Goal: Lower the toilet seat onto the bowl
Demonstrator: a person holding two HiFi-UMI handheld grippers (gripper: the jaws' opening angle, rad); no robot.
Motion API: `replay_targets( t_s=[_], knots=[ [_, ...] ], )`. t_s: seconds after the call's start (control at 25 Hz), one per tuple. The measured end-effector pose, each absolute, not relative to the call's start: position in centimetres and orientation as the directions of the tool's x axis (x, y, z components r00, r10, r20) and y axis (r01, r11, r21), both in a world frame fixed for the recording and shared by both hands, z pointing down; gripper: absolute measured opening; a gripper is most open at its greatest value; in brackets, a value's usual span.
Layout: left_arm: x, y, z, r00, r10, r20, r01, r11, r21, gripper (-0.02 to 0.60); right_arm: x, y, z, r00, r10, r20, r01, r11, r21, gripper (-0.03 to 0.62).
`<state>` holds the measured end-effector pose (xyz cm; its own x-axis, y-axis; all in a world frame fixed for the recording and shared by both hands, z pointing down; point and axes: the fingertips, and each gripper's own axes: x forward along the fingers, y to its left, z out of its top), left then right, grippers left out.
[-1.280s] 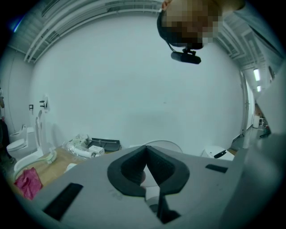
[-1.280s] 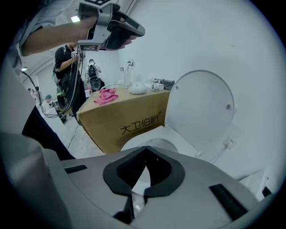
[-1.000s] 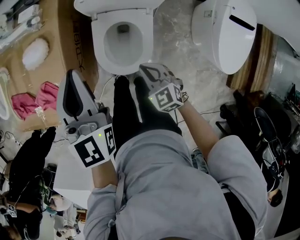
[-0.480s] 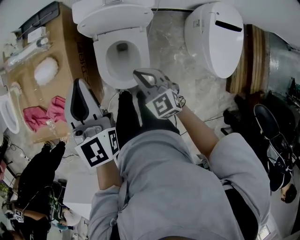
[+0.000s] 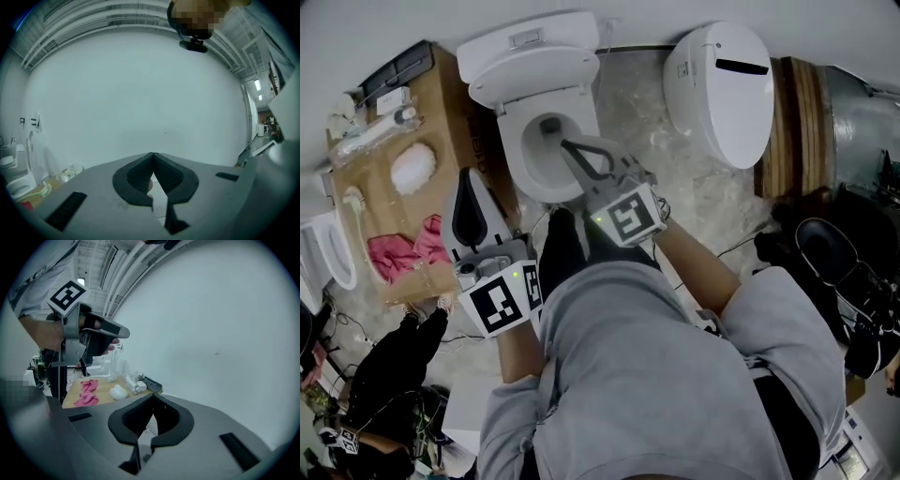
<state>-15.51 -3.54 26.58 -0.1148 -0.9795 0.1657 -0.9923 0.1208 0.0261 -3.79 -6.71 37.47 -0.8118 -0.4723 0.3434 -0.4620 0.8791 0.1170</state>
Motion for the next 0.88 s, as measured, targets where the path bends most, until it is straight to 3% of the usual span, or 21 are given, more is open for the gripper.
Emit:
replay_targets(
  t_s=[0.88],
  knots=[
    [-17.8, -5.9, 19.6, -0.101, -0.994, 0.036, -0.995, 0.102, 0.015, 0.0, -4.1, -12.4, 21.2, -0.759, -0.65, 0.049, -0.643, 0.758, 0.11, 0.0]
  ],
)
